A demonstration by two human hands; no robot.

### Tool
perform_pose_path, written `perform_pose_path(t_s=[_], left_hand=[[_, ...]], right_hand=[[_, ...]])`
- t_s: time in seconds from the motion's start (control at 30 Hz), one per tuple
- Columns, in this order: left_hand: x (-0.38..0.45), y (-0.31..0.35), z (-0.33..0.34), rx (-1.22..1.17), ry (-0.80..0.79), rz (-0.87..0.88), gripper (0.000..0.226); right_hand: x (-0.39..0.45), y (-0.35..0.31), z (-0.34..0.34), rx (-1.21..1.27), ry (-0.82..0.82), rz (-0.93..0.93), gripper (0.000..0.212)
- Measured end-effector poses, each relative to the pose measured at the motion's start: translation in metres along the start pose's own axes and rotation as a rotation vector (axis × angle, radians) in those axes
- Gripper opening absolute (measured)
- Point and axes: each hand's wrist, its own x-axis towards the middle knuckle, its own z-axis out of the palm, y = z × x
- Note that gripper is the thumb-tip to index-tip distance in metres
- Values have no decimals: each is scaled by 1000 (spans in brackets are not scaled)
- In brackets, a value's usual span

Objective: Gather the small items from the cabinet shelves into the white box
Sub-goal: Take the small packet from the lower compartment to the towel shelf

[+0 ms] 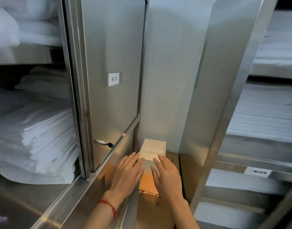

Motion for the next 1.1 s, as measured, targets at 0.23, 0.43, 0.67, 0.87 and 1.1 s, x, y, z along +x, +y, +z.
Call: perform_pose_path(t_s=[0.23, 0.43, 0.67, 0.87, 1.1], left_hand=[[31, 50, 29, -78, -46, 97, 40], [58, 86, 48, -190, -96, 169, 41], [80, 121, 67, -299, -156, 321, 39], [89, 158, 73, -393, -203, 457, 40], [85, 213, 66, -578, -282, 596, 35]], right_hand=[[-14, 56, -27, -130, 6, 187, 36], [-24, 91, -48, -249, 7, 295, 34], [-48, 116, -75, -386, -15, 481, 32], [-65, 122, -111, -540, 49, 578, 35], [-107, 128, -159, -687, 74, 734, 35]])
